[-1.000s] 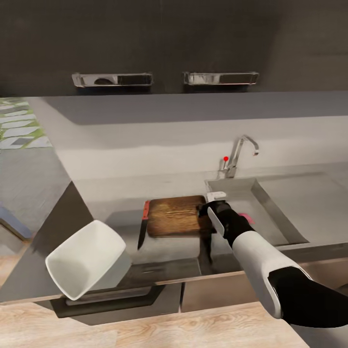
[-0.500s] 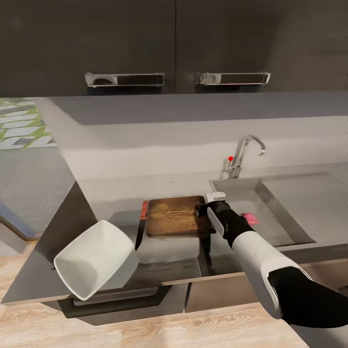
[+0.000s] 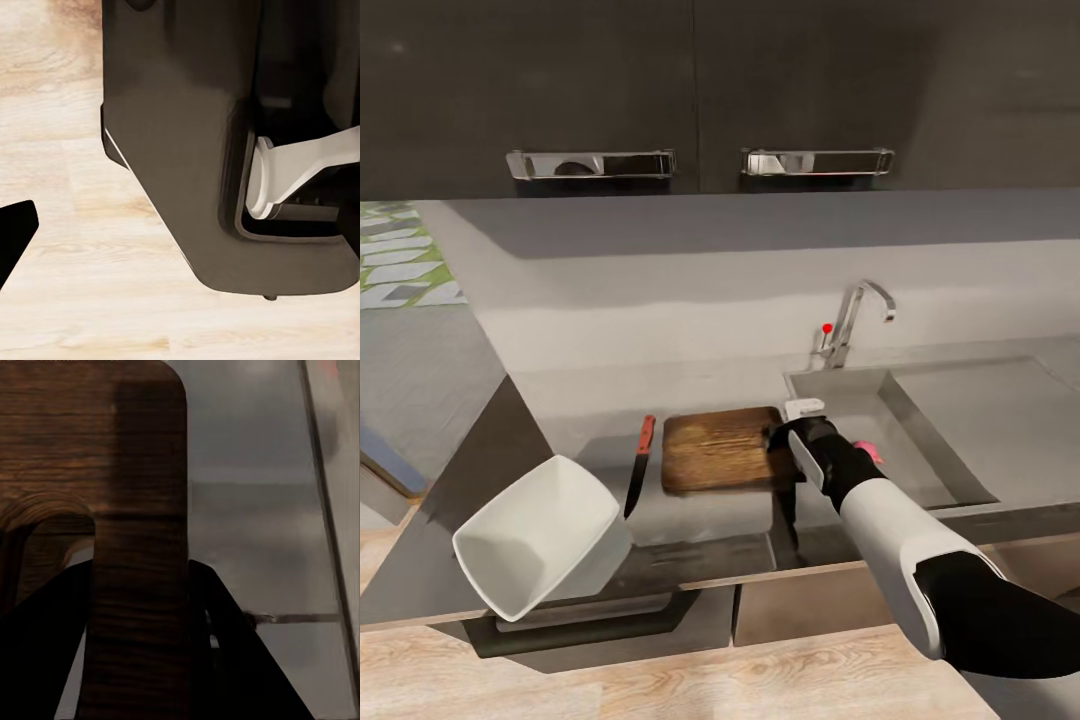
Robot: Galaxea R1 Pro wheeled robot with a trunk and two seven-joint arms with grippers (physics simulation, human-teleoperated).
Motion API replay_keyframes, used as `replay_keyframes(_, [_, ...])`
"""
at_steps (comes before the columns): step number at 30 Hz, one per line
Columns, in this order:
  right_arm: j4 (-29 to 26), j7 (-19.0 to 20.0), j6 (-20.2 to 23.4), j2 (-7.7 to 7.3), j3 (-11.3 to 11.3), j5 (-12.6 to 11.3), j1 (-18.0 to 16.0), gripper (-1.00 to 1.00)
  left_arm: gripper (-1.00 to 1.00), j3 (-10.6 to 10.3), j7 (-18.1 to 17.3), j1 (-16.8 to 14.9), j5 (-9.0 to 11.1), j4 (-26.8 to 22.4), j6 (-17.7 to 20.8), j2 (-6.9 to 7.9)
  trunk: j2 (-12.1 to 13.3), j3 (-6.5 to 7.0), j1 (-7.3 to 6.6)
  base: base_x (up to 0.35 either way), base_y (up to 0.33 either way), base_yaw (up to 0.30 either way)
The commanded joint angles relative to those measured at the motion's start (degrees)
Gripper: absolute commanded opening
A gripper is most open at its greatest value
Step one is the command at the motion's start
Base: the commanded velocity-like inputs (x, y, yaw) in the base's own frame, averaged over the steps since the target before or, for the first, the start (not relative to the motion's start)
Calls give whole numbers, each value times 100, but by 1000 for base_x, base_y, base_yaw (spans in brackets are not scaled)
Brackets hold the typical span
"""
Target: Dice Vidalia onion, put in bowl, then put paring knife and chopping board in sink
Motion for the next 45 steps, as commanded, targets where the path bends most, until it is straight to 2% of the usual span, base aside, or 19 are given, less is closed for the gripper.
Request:
replay_keyframes(1, [29,-26,30,-4,75,-57,-1,-100,100,2,1,2,14,-6,-7,-2,-9,-11,4,0,0,0])
replay_keyframes(9, [29,318,-6,-11,68,-57,-1,-100,100,2,-2,2,14,18,-3,-2,-9,-11,4,0,0,0])
replay_keyframes(36, [24,356,-50,-21,47,-57,-1,-100,100,2,-3,2,14,71,-2,-2,-9,-11,4,0,-17,0])
replay_keyframes(45, [169,348,-88,-133,35,-72,-1,-100,100,2,-4,2,14,217,-10,0,-9,-11,4,0,0,0])
